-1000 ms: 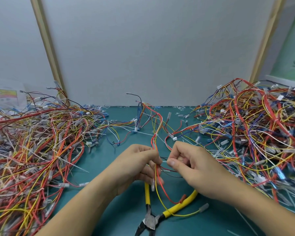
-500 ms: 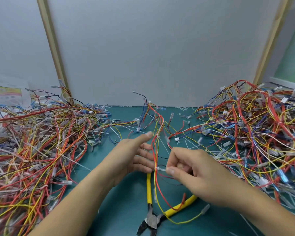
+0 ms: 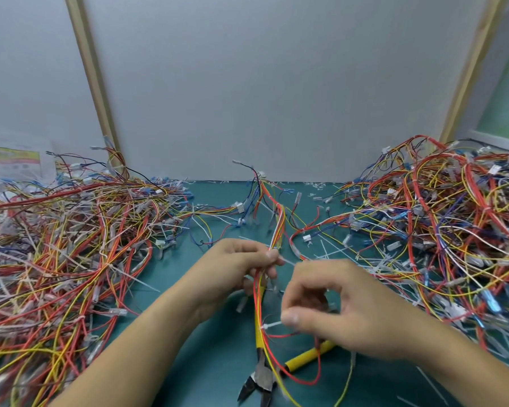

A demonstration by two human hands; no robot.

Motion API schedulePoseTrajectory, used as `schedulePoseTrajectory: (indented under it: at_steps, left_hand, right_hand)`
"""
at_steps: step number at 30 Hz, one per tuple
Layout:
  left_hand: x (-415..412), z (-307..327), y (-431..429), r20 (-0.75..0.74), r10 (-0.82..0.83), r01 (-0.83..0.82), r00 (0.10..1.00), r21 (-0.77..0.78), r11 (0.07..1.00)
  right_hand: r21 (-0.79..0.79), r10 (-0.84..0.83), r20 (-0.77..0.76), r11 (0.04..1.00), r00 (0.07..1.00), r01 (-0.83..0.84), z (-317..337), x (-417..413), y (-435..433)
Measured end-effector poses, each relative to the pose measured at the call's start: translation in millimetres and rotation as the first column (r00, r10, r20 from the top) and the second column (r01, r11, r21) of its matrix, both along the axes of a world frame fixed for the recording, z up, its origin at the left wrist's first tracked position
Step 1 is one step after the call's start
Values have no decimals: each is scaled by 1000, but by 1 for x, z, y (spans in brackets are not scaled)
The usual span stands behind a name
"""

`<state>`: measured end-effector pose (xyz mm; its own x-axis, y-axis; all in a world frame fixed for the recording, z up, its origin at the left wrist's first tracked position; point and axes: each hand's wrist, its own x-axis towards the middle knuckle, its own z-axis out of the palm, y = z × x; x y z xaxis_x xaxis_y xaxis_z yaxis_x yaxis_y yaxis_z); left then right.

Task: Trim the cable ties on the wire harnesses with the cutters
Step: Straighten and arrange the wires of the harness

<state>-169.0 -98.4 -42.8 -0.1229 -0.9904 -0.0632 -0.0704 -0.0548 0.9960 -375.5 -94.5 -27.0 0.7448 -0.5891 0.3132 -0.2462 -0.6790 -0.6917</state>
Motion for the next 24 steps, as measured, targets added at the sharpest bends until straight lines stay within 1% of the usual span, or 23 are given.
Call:
schedulePoseTrajectory:
  at_steps: [1,3,4,5,6,8,10,12,15,18,24]
  left_hand:
    - [-1,1,1,-60,-36,36,998,-11,999]
    - [-1,2,1,-146,-110,104,983,-44,994]
    - [-2,3,2,-171,-143,134,975,-64,989]
    - [-2,3,3,-188,-172,158,967,-85,984]
    - [-3,3,4,-199,-194,176,961,-104,979]
    - [-5,3,5,-197,-223,196,955,-145,970]
    - [-6,4,7,-185,-243,209,952,-184,960]
    - [-7,6,8,-177,-251,215,952,-203,955]
    - [-8,6,8,-155,-239,209,959,-187,960]
    - [-11,5,7,-122,-184,167,975,-137,976]
    - [-11,-1,5,34,-93,96,995,-109,989]
  right_hand:
    - [-47,-83,97,995,992,87,-1,0,-3]
    - [-136,-286,274,934,918,331,-1,-3,-12]
    - [-158,-362,311,892,879,424,0,-3,-15]
    - [-174,-402,304,868,864,465,1,-4,-18]
    - [-186,-408,265,867,873,462,0,-4,-19]
    - [-167,-369,185,901,911,400,-4,-3,-17]
    - [-110,-335,185,927,924,358,-8,-2,-16]
    - [-79,-336,185,932,924,355,-7,-3,-17]
    - [-125,-348,128,923,929,363,-6,-5,-17]
    - [-196,-401,64,893,914,406,-8,-3,-15]
    - [-214,-404,0,894,915,395,-11,2,-10]
